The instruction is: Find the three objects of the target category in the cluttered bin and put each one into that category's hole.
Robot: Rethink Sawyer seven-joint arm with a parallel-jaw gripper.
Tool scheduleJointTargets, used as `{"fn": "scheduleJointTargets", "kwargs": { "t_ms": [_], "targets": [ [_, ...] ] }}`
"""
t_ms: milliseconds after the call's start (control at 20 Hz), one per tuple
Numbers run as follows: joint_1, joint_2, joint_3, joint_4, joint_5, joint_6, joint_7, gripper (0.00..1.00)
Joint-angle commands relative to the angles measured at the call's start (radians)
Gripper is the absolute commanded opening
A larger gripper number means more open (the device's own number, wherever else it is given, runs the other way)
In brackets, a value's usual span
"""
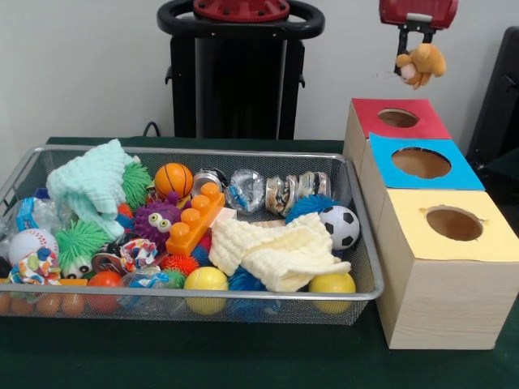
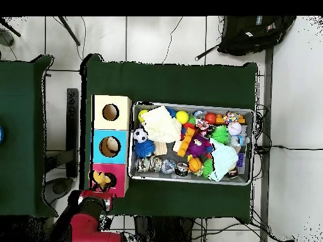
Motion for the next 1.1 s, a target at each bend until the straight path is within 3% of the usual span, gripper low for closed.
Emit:
{"fn": "scheduleJointTargets", "kwargs": {
  "t_ms": [50, 300, 700, 1100],
  "targets": [
    [0.007, 0.086, 0.029, 0.059, 0.089, -0.039, 0.302, 0.00],
    [0.002, 0.113, 0.043, 0.064, 0.093, -0.081, 0.293, 0.00],
    [-0.073, 0.181, 0.098, 0.062, 0.059, -0.185, 0.293, 0.00],
    [-0.045, 0.233, 0.121, 0.027, 0.125, -0.227, 0.311, 0.00]
  ]
}}
